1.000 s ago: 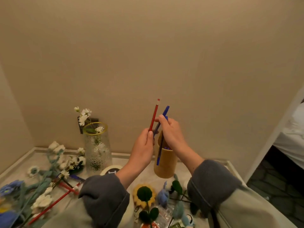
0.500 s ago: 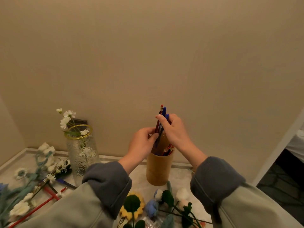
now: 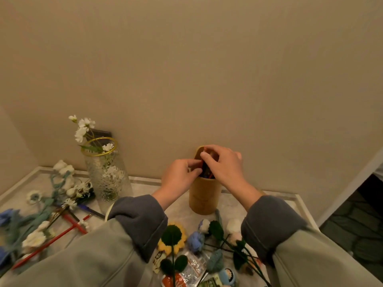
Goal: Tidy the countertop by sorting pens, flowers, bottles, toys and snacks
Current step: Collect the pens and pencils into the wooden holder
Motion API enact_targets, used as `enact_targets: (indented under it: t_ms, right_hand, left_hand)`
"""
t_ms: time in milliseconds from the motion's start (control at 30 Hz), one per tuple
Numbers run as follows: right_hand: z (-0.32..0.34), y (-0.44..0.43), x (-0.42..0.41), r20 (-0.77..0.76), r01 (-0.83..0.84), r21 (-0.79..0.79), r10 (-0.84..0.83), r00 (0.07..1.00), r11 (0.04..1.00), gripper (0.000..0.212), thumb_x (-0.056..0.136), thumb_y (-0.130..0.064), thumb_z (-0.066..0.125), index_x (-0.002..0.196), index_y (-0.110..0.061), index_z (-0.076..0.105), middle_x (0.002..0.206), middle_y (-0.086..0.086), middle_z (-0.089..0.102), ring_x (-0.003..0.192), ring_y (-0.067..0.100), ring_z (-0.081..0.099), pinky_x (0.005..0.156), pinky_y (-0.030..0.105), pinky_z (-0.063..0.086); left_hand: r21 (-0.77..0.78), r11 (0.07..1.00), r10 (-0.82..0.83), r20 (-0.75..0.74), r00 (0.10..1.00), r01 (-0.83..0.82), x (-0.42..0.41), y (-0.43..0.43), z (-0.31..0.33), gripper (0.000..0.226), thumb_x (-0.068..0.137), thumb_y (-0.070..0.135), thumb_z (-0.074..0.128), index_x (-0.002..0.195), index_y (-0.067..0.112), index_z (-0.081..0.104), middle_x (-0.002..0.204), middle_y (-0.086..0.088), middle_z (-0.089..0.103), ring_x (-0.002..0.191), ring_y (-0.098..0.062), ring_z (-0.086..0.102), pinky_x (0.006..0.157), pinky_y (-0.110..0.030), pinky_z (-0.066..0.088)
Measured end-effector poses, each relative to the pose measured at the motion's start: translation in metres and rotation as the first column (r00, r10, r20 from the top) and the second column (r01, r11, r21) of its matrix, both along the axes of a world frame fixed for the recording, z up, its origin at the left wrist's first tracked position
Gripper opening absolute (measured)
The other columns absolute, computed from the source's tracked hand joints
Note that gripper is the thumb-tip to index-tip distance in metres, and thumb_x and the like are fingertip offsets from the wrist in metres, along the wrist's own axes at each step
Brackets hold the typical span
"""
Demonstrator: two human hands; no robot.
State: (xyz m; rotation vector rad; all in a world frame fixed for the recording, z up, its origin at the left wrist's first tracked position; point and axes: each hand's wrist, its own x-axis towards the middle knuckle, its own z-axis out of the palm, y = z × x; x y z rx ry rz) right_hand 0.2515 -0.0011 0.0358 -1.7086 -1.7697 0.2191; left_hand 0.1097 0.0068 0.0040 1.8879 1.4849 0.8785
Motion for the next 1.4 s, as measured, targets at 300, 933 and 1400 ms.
enact_targets:
  t_ms: [300, 933, 1400]
  right_hand:
    - [0.013, -0.03, -0.036, -0.232, -0.073, 0.335, 0.157, 0.96, 0.939, 0.02, 0.093, -0.023, 0.055, 0.109, -0.032, 0.064, 0.1, -0.018, 0.058, 0.1, 0.004, 0.055, 0.093, 0.039, 0.049]
    - [-0.012, -0.065, -0.256, -0.238, -0.566, -0.04, 0.542, 0.806, 0.824, 0.018, 0.089, -0.018, 0.057, 0.089, -0.032, 0.069, 0.082, -0.009, 0.068, 0.075, 0.007, 0.062, 0.071, 0.034, 0.054]
    - [-0.097, -0.044, -0.322, 0.21, -0.301, -0.608, 0.515, 0.831, 0.734, 0.034, 0.093, -0.034, 0.053, 0.121, -0.016, 0.048, 0.12, 0.01, 0.06, 0.108, 0.029, 0.059, 0.086, 0.037, 0.048]
  left_hand:
    - [0.041, 0.998, 0.048, 0.19, 0.981, -0.056, -0.039, -0.034, 0.025, 0.024, 0.092, 0.031, 0.06, 0.115, 0.033, 0.064, 0.107, 0.013, 0.066, 0.095, -0.008, 0.059, 0.085, -0.036, 0.054]
    - [-0.017, 0.906, 0.411, 0.273, 0.87, -0.423, -0.281, -0.113, -0.019, 0.012, 0.089, 0.016, 0.066, 0.095, 0.026, 0.069, 0.092, 0.011, 0.068, 0.085, 0.0, 0.062, 0.074, -0.012, 0.047]
    - [0.008, 0.95, 0.294, -0.356, 0.887, -0.312, -0.322, -0.102, -0.086, 0.026, 0.088, 0.032, 0.058, 0.113, 0.037, 0.063, 0.106, 0.013, 0.069, 0.099, -0.012, 0.061, 0.08, -0.031, 0.049]
